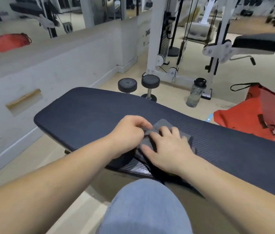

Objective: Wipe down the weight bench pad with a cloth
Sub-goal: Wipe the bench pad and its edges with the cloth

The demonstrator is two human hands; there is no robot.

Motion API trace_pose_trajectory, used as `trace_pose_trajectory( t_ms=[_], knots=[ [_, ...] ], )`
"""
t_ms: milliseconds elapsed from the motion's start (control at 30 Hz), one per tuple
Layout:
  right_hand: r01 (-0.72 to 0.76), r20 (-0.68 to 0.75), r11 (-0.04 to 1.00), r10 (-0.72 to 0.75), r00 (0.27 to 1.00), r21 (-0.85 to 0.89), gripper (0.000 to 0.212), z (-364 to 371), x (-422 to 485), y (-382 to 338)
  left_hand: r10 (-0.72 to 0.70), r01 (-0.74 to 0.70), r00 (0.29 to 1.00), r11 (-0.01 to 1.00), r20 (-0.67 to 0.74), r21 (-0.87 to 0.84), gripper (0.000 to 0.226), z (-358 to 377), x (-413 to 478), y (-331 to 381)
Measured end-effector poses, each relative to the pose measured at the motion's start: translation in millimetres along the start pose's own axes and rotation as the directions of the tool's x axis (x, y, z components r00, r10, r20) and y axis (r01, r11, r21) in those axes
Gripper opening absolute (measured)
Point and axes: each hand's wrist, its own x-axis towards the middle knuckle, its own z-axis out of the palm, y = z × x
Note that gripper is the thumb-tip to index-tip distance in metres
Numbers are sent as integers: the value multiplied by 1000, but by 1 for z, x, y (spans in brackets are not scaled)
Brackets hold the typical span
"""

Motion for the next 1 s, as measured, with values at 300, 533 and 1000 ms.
trace_pose_trajectory(
  t_ms=[300,533,1000],
  knots=[
    [-72,164,988,94,982,-135,68,-4,-14,99,49,-115,979,931,196,346,46,38,12,61],
    [-446,152,894,448,881,-54,69,-9,-24,205,187,-254,957,908,220,332,53,105,14,43],
    [67,72,996,-63,995,-54,73,30,-75,75,230,-283,958,856,172,433,54,85,36,56]
  ],
)
